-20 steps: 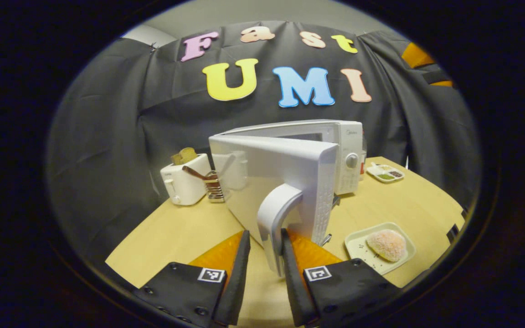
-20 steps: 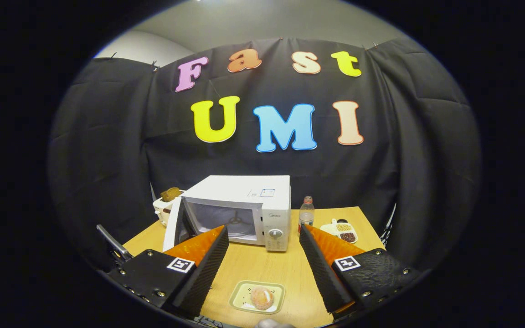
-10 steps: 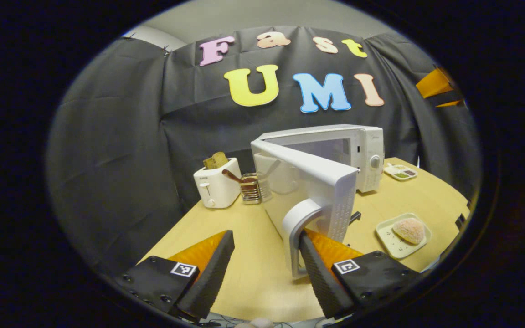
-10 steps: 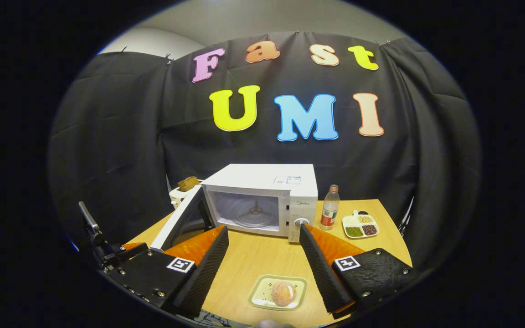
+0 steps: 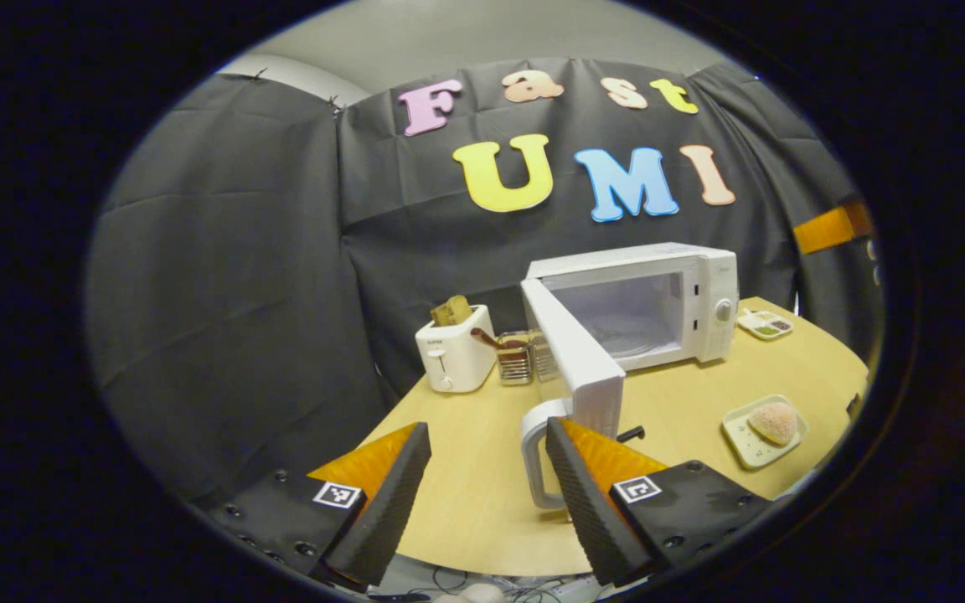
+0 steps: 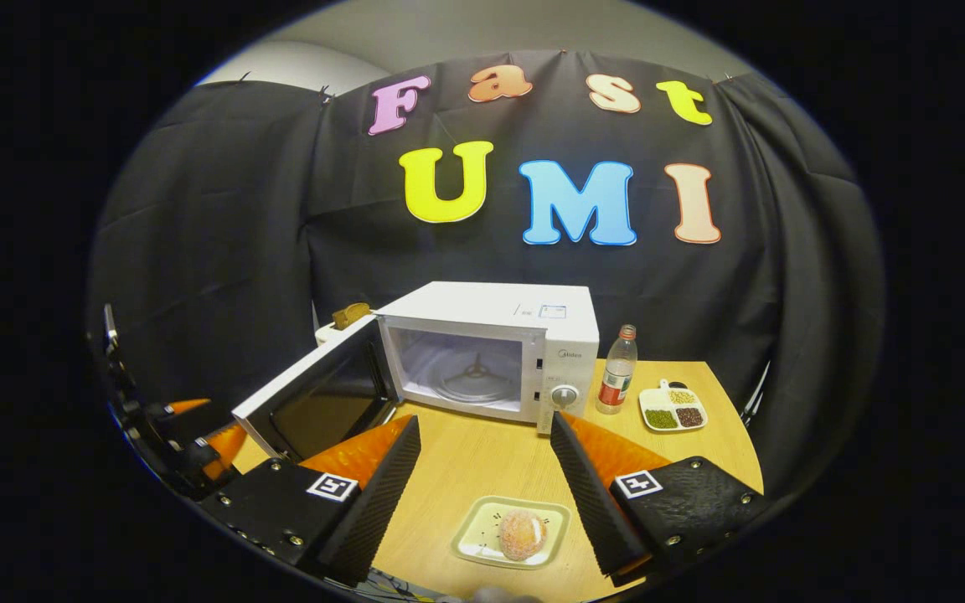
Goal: Open the microwave oven with the left hand, put the food in, and close the microwave oven.
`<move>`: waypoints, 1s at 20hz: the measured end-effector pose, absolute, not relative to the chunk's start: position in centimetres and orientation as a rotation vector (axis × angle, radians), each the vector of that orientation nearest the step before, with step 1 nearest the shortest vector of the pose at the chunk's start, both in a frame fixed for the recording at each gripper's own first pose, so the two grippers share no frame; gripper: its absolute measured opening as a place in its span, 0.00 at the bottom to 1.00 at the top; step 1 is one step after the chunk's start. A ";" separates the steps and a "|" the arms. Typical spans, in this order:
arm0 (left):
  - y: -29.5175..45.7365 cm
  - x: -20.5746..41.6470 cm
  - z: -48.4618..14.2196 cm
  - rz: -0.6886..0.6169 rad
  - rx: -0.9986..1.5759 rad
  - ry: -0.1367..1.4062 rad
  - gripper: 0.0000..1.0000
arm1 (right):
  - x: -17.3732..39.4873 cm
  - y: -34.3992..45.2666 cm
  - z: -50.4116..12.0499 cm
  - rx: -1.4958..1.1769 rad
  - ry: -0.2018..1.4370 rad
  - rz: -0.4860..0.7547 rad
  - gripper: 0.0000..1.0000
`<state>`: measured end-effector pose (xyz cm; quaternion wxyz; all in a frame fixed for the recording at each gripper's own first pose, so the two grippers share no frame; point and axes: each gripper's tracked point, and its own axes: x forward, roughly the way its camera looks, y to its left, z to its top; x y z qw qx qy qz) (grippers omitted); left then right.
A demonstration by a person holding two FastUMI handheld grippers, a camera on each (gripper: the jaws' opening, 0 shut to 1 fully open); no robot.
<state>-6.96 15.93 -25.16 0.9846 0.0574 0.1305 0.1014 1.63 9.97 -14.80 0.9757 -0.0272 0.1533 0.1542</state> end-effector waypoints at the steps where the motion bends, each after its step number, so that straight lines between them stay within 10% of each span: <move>1: 15.8 -7.2 -24.5 0.205 0.119 0.260 0.97 | 1.6 9.8 -16.4 -0.059 0.330 0.312 0.96; 20: 12.2 -4.8 -11.1 0.166 0.052 0.112 0.97 | 2.4 6.2 -40.8 -0.050 0.725 0.237 0.96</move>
